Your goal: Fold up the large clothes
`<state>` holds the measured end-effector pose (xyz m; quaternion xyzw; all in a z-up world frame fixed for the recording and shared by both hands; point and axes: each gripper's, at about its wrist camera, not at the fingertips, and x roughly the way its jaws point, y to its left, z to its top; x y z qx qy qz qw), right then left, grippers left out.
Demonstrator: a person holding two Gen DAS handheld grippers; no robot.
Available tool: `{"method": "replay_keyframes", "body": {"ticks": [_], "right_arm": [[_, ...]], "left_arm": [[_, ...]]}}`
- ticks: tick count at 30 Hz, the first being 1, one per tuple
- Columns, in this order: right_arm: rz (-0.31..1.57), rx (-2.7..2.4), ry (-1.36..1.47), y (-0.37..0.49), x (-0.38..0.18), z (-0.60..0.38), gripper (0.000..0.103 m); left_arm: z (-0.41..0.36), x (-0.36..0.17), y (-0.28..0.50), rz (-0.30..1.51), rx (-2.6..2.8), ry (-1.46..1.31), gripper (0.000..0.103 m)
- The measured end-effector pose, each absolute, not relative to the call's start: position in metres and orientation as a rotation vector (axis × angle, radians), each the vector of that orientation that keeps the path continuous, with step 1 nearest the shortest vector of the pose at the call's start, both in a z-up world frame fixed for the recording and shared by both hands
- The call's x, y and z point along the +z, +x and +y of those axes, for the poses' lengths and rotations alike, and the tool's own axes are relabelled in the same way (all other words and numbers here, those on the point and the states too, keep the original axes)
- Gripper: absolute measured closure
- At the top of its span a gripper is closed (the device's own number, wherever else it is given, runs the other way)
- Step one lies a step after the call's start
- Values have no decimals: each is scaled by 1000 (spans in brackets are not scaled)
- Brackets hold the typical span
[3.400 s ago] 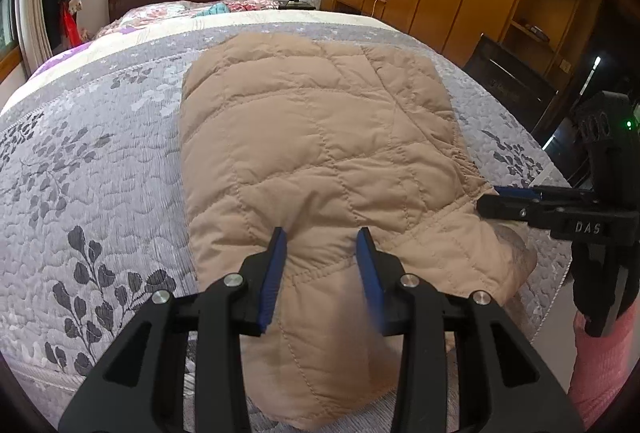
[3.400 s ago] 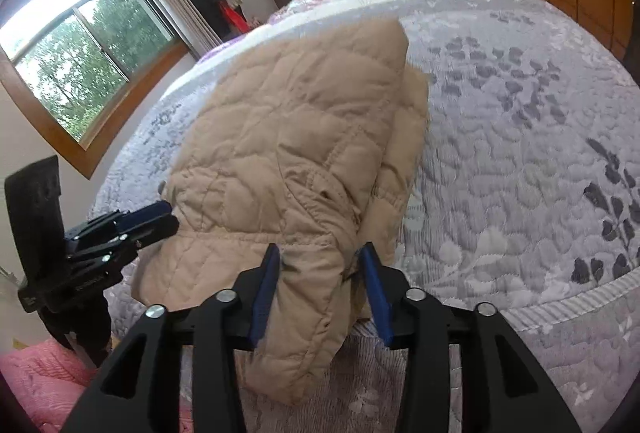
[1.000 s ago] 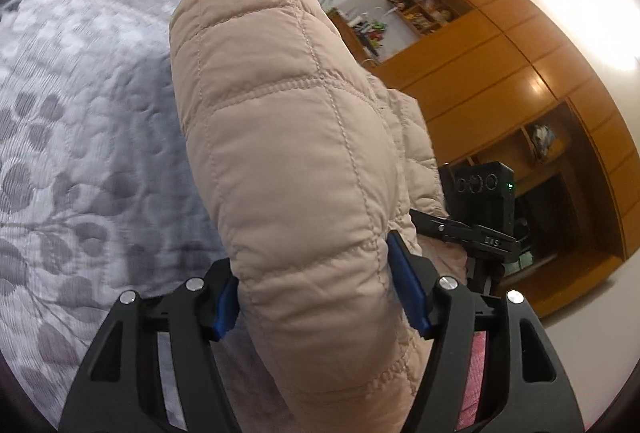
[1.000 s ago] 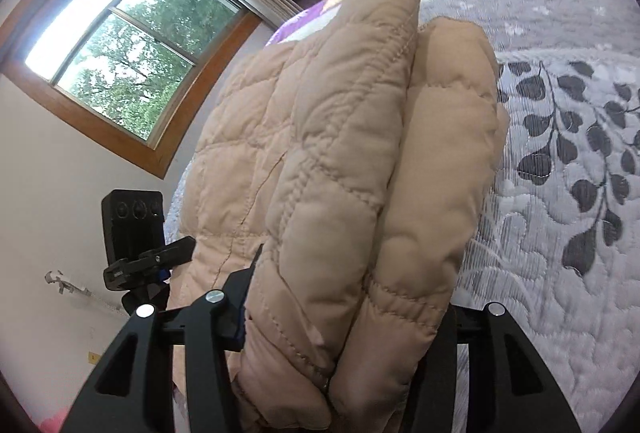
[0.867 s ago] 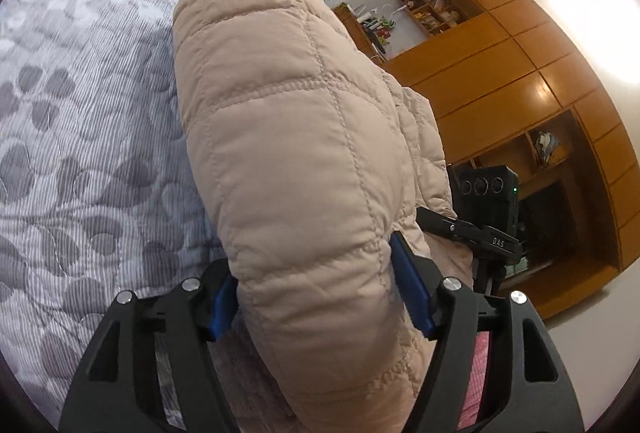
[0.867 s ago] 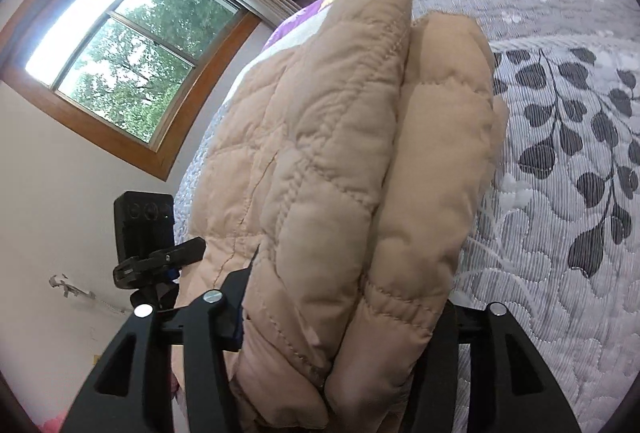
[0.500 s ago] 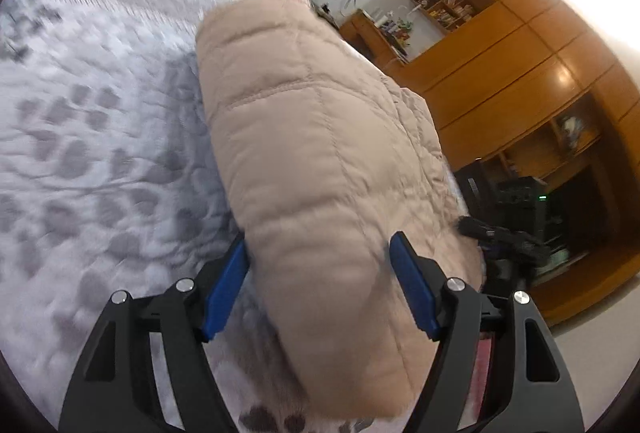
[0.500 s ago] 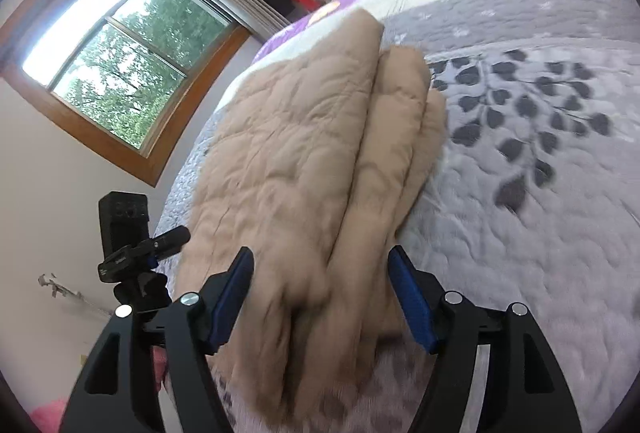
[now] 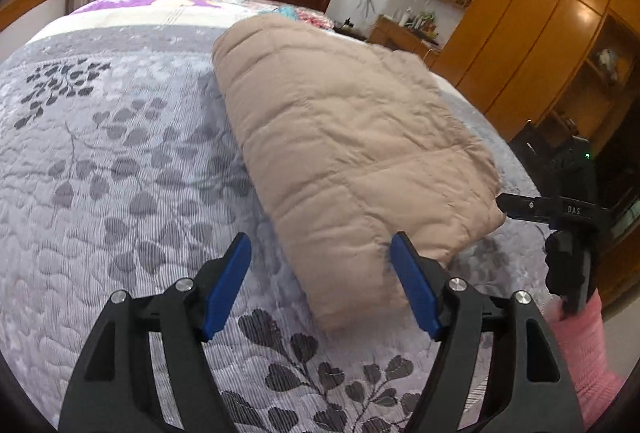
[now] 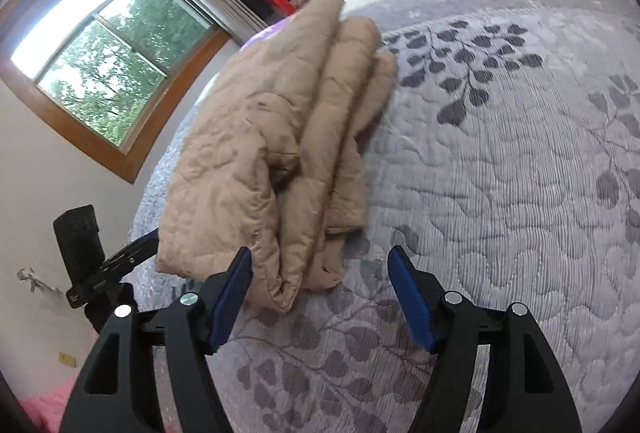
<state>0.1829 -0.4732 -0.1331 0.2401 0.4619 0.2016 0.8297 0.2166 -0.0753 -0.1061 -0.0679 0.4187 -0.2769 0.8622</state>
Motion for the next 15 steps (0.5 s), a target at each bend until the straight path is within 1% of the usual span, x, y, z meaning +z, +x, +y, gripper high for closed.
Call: {"method": "replay_keyframes", "body": {"ticks": [1,4,5,6,8,9,11,15], "right_arm": [[968,423,505,177,-128,-473,33],[928,350,418,157,-110,-465,33],[917,324,387,149,-103,-457,33],[900,293,343,140,-95,-450,32],[869,258,282,124,-82,-433,19],[855,245,256,115,-77,-426,16],[826,214,214,99,-69,-415,5],[778,186,163,71,-57,-394,4]], "left_arm": [[-73,-105,215,884,-579,-158,32],[-67,-95,202,859,-557,-150,32],[-67,-89,194,844,-540,-131,30],[-68,-83,187,831,-521,-113,27],[-71,-73,174,821,-476,-80,22],[-73,-69,165,812,-453,-58,18],[-78,-63,150,796,-415,-11,12],[-87,-49,120,732,-360,69,11]]}}
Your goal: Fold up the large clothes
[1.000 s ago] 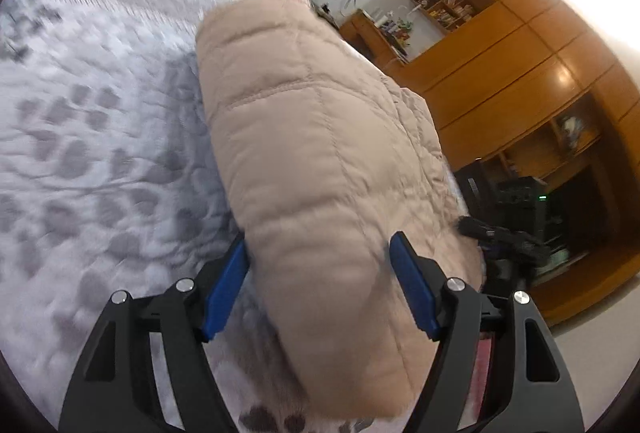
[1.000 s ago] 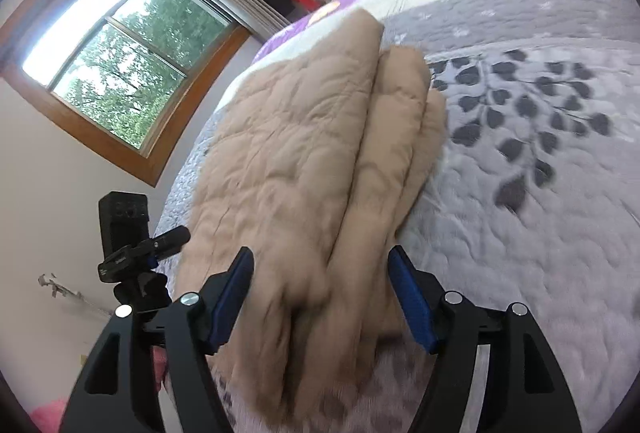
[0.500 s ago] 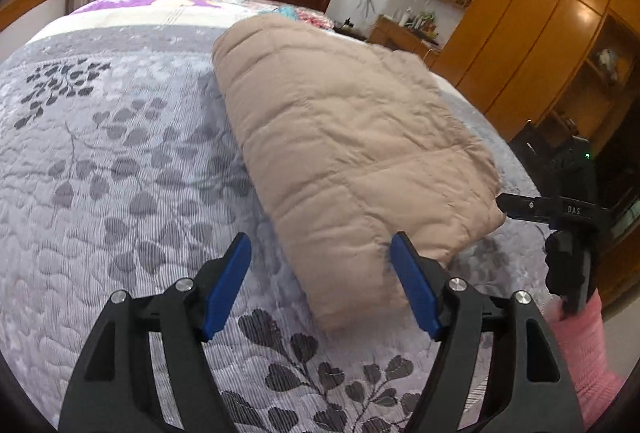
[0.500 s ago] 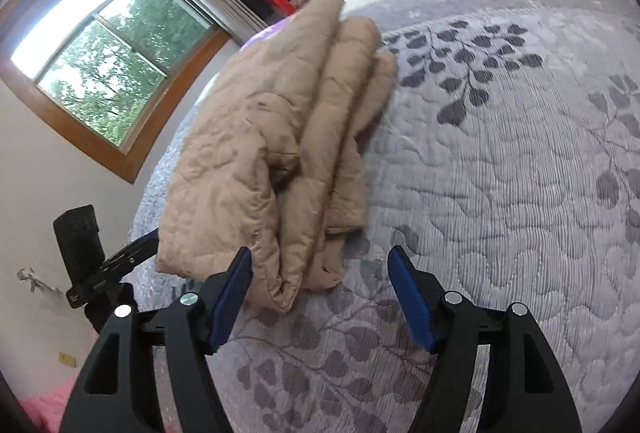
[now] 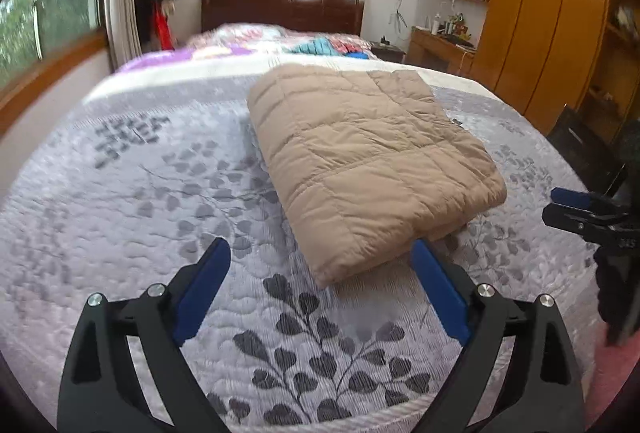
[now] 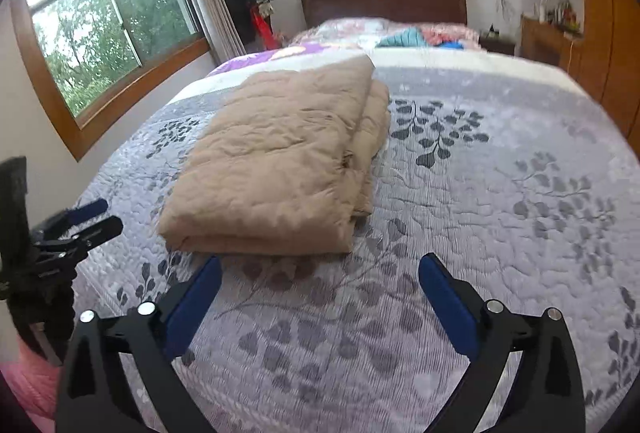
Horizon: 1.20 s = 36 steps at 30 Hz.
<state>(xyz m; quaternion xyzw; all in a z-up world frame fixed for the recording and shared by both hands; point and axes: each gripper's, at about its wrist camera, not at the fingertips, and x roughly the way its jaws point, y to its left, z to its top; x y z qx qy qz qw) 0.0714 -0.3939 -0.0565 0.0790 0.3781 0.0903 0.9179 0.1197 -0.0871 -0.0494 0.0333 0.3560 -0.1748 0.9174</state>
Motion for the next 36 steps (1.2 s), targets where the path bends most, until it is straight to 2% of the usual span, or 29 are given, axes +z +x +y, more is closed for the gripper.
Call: {"method": "replay_keyframes", "body": {"ticks": [5,19,36], "right_arm": [[760,183,172,53,-49,-382,4],[760,139,162,32,-42,-373,4],[762,138,167,26,-43,-371,4]], "left_arm": [[-89,-39,95,700,-311,89,8],[-78,-28,58,669,-235,90,8],[-77,-29,48,669,-223,96,8]]}}
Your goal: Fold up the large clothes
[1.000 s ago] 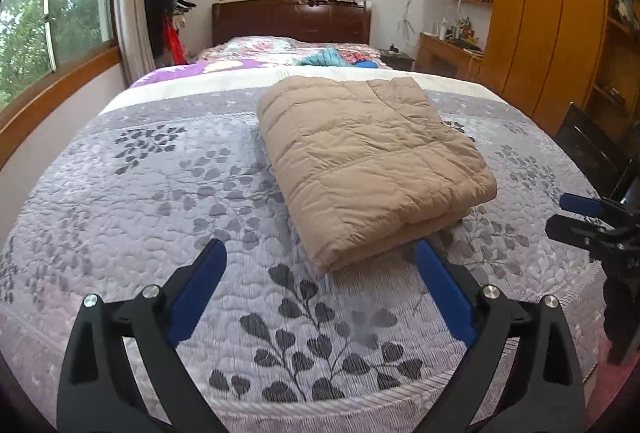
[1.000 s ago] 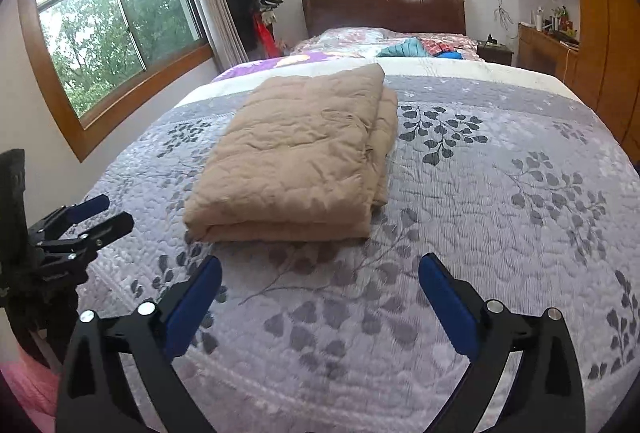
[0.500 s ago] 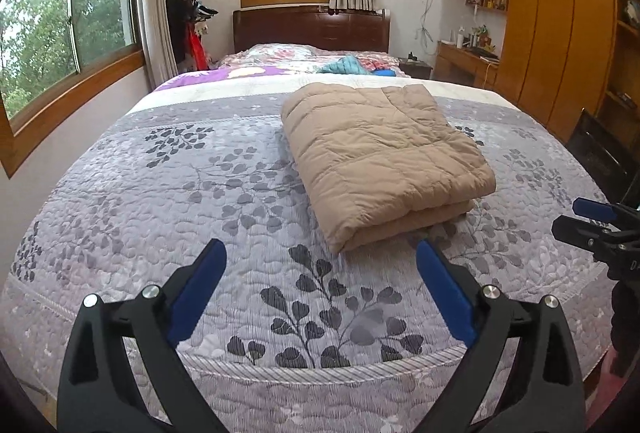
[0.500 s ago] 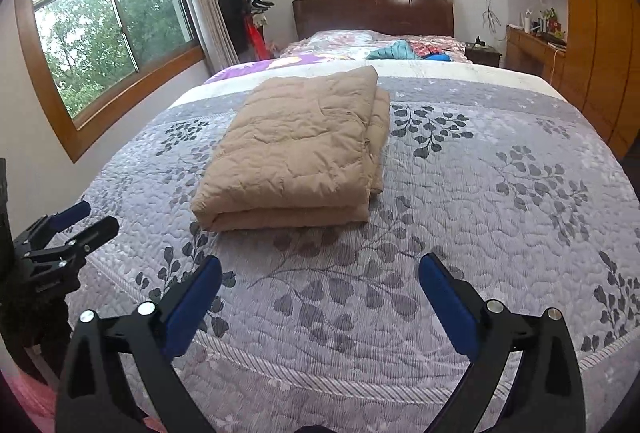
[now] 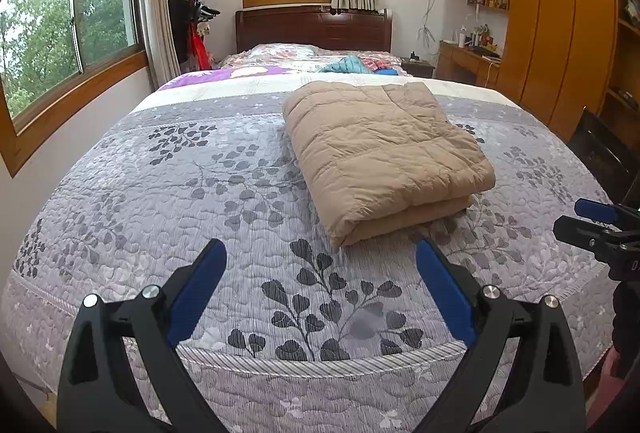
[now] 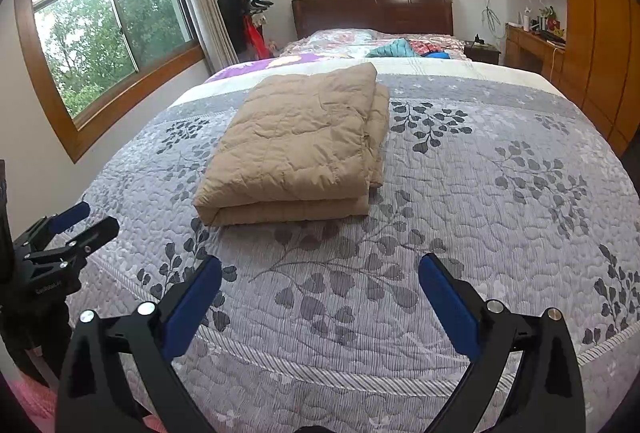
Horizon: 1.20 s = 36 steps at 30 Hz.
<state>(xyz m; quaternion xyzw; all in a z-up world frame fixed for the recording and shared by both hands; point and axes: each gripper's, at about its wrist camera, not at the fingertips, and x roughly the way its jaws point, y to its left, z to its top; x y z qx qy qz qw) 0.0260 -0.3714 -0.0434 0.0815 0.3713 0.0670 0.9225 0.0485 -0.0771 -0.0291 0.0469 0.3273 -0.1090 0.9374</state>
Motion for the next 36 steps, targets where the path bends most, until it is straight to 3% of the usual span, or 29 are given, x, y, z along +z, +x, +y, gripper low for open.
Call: {"method": "replay_keyframes", "body": {"ticks": [36], "right_arm": [[765,147,142,27,-42,-365,4]], "left_arm": [[-73,-32,50,682,-217,95,8]]}}
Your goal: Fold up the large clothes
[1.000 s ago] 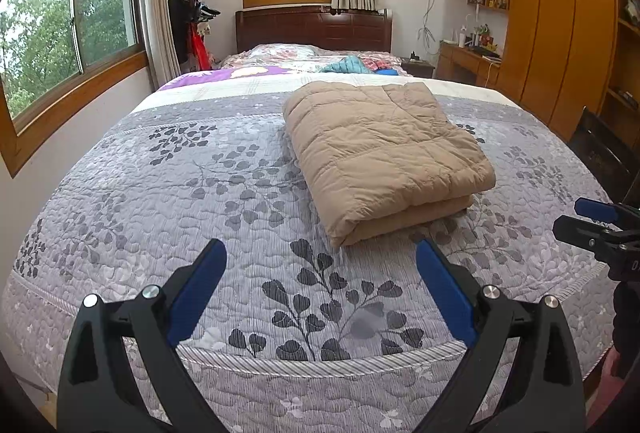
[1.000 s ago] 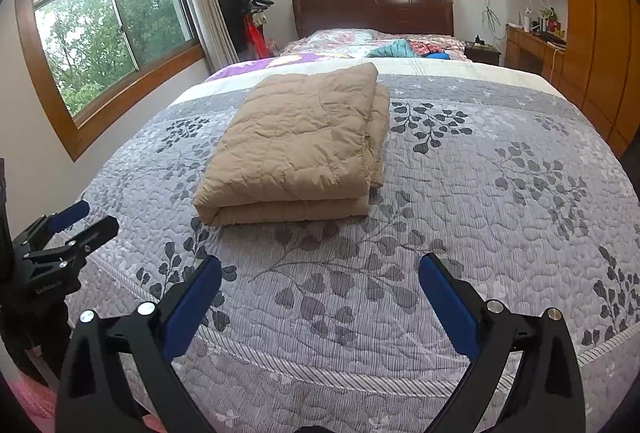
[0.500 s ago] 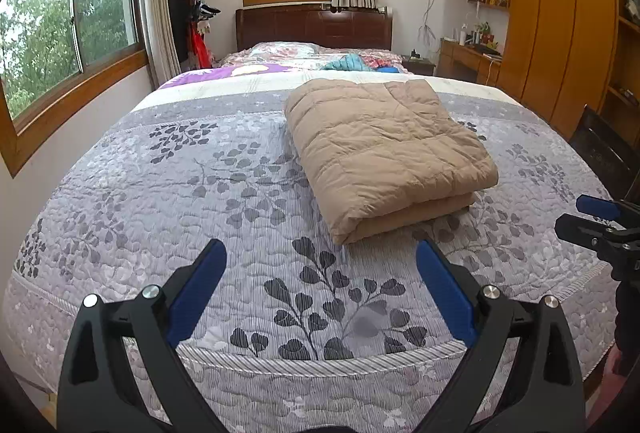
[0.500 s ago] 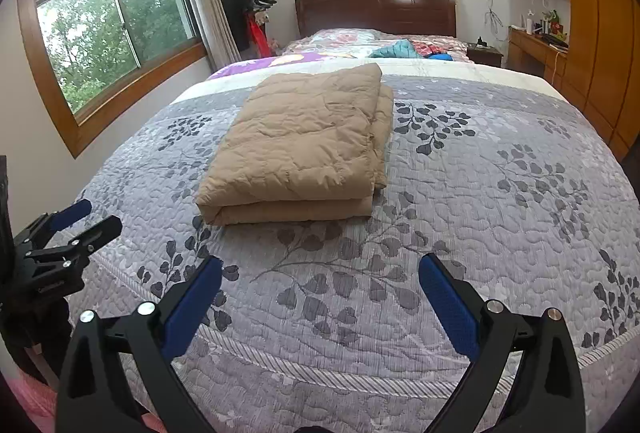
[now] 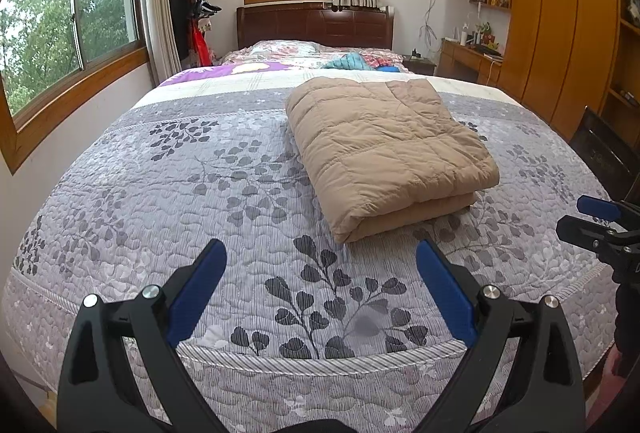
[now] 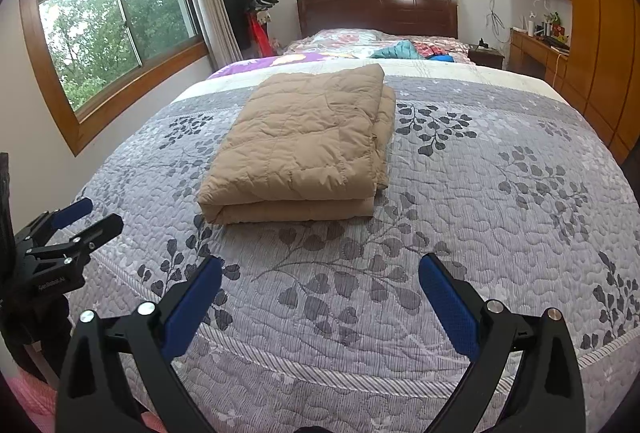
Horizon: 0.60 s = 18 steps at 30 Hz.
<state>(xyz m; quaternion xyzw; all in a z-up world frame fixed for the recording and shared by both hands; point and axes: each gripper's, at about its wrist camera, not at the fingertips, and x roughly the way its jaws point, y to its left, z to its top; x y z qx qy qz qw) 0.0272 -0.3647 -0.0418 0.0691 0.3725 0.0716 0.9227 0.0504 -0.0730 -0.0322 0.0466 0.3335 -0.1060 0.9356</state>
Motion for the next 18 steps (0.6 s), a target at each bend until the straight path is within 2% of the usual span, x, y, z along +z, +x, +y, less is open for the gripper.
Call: {"method": "replay_keyframes", "body": {"ticks": [18], "right_arm": [[774,148,141,30,-45,-366,4]], "left_arm": [[-74,-34,50,687,-210,105,8]]}}
